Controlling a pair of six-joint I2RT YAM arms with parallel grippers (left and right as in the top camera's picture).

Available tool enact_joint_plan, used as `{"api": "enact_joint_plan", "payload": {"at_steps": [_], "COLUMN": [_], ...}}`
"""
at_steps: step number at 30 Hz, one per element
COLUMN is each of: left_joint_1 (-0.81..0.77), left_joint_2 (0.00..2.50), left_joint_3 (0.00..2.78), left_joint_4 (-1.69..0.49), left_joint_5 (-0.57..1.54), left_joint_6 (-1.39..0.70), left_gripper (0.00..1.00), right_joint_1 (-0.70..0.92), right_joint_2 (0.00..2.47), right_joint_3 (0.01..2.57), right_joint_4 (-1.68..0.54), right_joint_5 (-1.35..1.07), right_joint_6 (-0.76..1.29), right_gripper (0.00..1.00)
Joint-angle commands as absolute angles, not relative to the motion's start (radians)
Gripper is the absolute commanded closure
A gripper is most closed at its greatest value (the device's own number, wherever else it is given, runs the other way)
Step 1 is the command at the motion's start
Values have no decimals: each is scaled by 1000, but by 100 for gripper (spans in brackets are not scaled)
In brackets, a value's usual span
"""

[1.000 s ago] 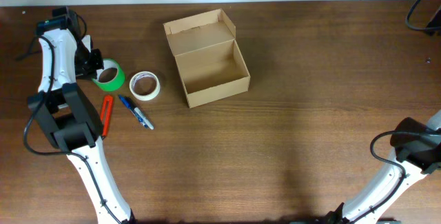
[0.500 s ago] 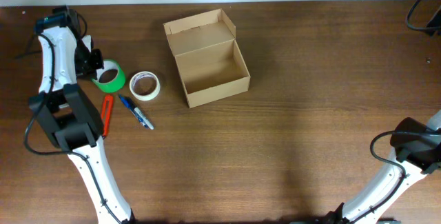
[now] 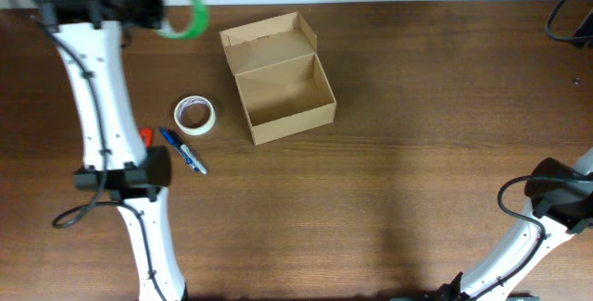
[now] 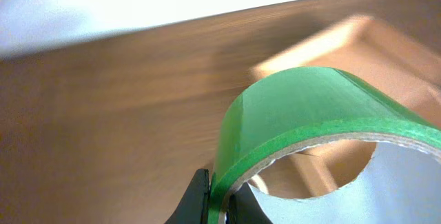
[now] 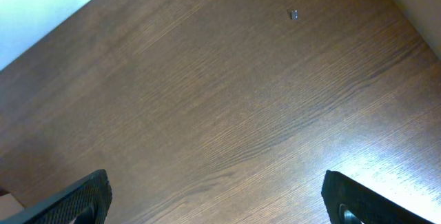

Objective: Pack container
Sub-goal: 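Lift the green tape roll and carry it over the box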

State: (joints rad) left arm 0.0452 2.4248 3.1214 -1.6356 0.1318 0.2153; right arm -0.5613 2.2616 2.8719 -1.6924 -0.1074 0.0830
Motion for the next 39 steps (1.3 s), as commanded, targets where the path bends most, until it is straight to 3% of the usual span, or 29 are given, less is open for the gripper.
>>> {"api": "enact_joint_plan", "payload": {"at_steps": [1,6,12,19,39], "left_joint_1": [-117,-287,-386,-398,-402], "left_joint_2": [2382,2383,2389,2390,2464], "left_joint_3": [3130,3083,2943,2717,2551], "left_joint_4": [-1662,-1660,-1569,-1445,-1372], "left_joint_5": [194,167,9,-73,-6], "left_joint_6": [431,566,571,381,360], "left_gripper": [98,98,98,99,99], "right_joint_1": [-557,-557,-557,-557,-557], "right_joint_2": [2251,2251,2251,2251,2251], "right_joint_3": [2876,2876,2876,2876,2876], "right_joint_4": [-1698,-1698,-1698,-1698,-1698], "right_joint_5": [-120,-120,-120,-120,-120], "right_joint_6": [91,91,91,91,91], "right_gripper": [1,1,1,1,1]}}
